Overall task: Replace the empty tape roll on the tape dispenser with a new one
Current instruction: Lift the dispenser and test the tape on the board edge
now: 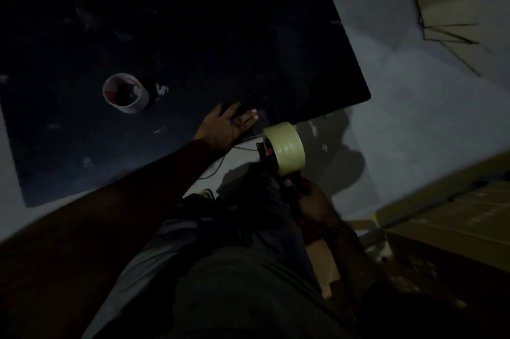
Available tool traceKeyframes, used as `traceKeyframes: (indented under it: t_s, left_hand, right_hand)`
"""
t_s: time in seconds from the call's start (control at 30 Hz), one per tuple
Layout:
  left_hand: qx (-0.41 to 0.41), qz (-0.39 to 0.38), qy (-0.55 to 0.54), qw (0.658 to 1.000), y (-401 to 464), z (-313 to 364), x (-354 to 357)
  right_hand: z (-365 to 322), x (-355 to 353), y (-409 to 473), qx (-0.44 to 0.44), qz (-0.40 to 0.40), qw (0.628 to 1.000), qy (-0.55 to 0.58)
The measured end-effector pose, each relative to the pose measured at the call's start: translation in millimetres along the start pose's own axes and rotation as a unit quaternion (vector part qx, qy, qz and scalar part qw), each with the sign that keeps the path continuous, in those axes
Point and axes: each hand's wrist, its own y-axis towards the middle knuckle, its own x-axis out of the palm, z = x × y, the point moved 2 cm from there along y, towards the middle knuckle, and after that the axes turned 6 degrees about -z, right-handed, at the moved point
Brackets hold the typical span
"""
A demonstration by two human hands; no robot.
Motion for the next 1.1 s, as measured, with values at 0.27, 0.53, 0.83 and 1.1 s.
traceKeyframes:
  t_s: [0.27,0.53,0.83,1.1]
  left_hand:
    - [-0.014,-0.063,0.046,0.997,-6,4,-16]
    - [-0.018,-0.085,0.033,0.996,-5,7,-13]
    - [-0.017,-0.082,0.017,0.996,-5,5,-12]
    - [-0.012,-0.081,0.001,0.997,-3,3,-10]
  right_hand:
    - [-2,3,-3,0.003,-0.007,0.999,0.037]
    - [7,2,-13,0.028,0.032,0.999,0.019]
    - [-5,13,0,-0.025,0.025,0.998,-0.044]
    - [-3,19,13,-0.015,0.022,1.0,-0.007]
